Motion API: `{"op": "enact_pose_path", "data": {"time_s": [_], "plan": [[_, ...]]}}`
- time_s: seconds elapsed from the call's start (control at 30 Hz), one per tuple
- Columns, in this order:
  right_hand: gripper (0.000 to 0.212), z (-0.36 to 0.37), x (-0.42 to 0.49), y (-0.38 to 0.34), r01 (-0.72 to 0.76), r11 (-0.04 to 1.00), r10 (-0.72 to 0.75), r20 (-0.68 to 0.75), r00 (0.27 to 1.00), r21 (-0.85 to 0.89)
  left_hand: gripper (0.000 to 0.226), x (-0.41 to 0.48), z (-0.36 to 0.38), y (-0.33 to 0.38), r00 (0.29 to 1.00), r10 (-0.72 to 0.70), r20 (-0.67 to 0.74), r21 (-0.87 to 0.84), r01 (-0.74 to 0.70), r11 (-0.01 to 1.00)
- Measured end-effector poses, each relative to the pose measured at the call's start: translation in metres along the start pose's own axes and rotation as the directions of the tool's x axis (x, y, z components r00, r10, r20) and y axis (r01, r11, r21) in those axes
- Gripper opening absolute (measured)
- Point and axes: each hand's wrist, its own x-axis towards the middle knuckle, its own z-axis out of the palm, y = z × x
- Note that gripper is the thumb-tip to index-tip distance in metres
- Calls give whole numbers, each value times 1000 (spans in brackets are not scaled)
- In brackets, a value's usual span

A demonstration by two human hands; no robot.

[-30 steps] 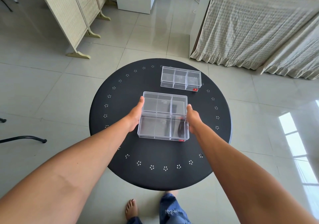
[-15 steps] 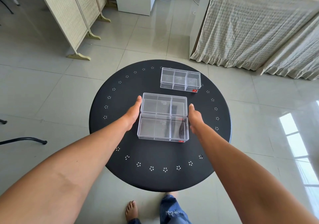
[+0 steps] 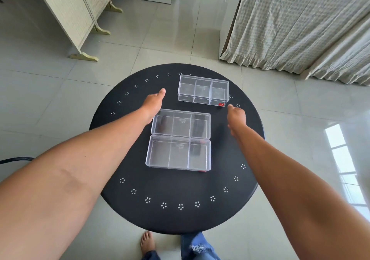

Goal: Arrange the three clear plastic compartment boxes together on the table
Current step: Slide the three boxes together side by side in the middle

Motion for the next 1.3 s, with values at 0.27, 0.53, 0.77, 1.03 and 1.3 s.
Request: {"op": "enact_pose_path", "data": {"time_s": [0.27,0.53,0.77,1.03,1.3], "plan": [[33,-2,55,-27,35,999,-34,40,999,-8,55,54,27,33,999,47,-17,140,-44,989],[29,10,78,-41,38,999,-42,112,993,40,81,75,45,48,995,-61,73,73,56,996],[38,21,70,-36,47,995,-59,127,990,93,93,63,41,46,990,-84,110,70,76,995],[30,45,41,-36,-1,994,-16,151,988,114,79,51,-1,29,994,-63,84,46,59,997],[30,61,18,-27,45,996,-59,180,982,82,86,36,-26,8,992,-87,87,24,85,996]]}}
